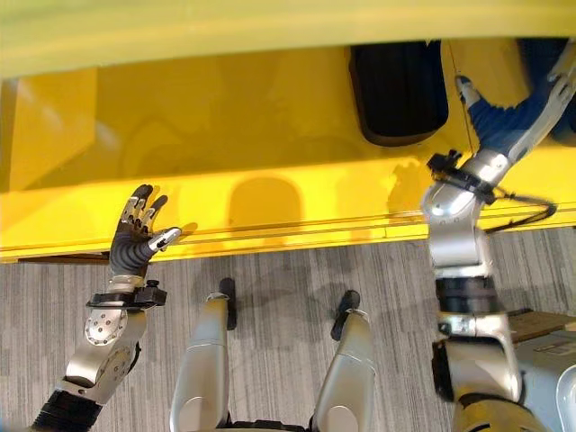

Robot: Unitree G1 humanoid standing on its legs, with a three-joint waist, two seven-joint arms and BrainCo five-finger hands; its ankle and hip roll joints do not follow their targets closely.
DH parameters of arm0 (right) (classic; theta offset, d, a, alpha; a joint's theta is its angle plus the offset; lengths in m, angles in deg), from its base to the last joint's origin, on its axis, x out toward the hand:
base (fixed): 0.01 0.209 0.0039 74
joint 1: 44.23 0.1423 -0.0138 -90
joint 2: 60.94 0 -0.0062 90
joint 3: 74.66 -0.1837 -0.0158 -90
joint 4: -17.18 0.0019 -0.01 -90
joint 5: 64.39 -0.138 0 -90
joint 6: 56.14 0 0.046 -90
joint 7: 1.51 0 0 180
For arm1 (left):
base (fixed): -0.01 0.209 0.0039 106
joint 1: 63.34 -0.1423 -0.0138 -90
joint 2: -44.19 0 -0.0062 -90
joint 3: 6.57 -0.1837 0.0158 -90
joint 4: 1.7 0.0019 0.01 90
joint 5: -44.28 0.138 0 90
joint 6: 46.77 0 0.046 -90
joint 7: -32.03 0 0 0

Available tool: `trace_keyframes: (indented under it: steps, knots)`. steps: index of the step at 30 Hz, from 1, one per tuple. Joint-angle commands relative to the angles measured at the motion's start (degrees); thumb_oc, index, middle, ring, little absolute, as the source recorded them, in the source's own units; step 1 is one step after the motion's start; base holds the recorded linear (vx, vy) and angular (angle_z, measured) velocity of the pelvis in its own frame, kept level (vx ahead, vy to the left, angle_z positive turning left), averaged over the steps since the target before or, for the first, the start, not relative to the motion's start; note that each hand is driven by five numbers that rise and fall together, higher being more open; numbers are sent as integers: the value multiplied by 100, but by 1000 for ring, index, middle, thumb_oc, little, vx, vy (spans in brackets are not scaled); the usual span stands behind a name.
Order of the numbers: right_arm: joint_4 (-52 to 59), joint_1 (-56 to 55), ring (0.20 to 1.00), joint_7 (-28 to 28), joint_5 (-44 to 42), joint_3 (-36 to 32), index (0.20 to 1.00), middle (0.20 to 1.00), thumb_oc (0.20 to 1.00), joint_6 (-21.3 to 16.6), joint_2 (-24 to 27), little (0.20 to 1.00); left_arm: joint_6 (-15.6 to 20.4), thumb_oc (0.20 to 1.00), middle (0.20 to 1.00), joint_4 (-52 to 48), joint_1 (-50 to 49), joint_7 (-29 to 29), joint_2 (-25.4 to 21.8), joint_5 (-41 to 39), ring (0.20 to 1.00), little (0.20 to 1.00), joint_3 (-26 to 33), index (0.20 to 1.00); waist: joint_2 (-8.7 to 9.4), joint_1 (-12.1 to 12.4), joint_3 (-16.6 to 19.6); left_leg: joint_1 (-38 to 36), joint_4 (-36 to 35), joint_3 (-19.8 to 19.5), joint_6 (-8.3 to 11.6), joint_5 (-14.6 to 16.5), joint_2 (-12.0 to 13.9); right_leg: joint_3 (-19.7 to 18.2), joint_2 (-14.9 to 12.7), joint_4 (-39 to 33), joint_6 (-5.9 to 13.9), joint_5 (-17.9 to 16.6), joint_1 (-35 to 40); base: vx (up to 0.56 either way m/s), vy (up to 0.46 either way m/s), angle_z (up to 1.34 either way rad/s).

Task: Move parts from the plastic box to the shelf.

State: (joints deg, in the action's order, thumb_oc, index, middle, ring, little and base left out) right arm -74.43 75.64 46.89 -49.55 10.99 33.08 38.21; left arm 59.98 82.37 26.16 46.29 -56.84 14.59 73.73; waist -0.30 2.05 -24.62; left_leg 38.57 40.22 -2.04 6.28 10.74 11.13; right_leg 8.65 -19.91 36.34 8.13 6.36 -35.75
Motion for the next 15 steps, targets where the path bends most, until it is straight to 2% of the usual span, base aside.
trace_keyframes:
  steps: [1, 3, 4, 8, 11, 14, 15]
  knots:
    - [353, -156, 1000, -221, -180, -202, 1000, 1000, 1000, -696, -51, 1000, 64, 1000, 1000, -60, -66, 55, -12, 132, 1000, 1000, 129, 1000, 141, -104, 290, -90, -361, 35, -95, -291, 65, -41, 275, 413, -180, 457, 362, 34, -24, -7]
    - [527, -338, 1000, -293, -256, -193, 1000, 1000, 1000, -790, -172, 1000, 52, 1000, 1000, -64, -99, 44, -11, 130, 1000, 1000, 118, 1000, 162, -122, 305, -171, -398, 40, -89, -296, 88, -34, 292, 357, -177, 438, 434, 35, -26, -8]
    - [808, -716, 1000, -567, -512, -69, 1000, 1000, 1000, -1052, -375, 1000, 25, 1000, 1000, -31, -151, 4, 19, 126, 1000, 1000, 119, 1000, 208, -179, 377, -365, -528, 54, -63, -321, 141, -31, 338, 192, -161, 391, 608, 35, -27, -15]
    - [1008, -1143, 1000, -835, -847, 188, 1000, 1000, 1000, -1263, -662, 1000, 12, 1000, 1000, 45, -245, -51, 47, 123, 1000, 1000, 100, 1000, 272, -237, 484, -837, -838, 119, -42, -409, 214, -51, 448, -210, -127, 270, 1050, 74, -32, -20]
    - [1219, -1700, 1000, -1269, -1041, 432, 1000, 1000, 1000, -1389, -737, 1000, 14, 1000, 1000, 75, -336, -153, 74, 185, 1000, 1000, 122, 1000, 354, -331, 711, -1619, -1511, 316, -28, -630, 389, -59, 610, -976, -19, 36, 1770, 141, -27, -30]
    - [1267, -1941, 1000, -1470, -1179, 519, 1000, 1000, 1000, -1424, -787, 1000, 8, 1000, 1000, 90, -390, -188, 100, 224, 1000, 1000, 165, 1000, 358, -400, 862, -2036, -2008, 458, -25, -811, 448, -90, 668, -1410, 46, -142, 2074, 119, 25, -25]
    - [1260, -2229, 1000, -1679, -1195, 668, 1000, 1000, 1000, -1442, -780, 1000, 32, 1000, 1000, 230, -418, -209, 165, 290, 1000, 1000, 197, 1000, 352, -468, 1034, -2468, -2516, 620, -33, -961, 492, -144, 715, -1837, 109, -300, 2342, 129, 56, -32]
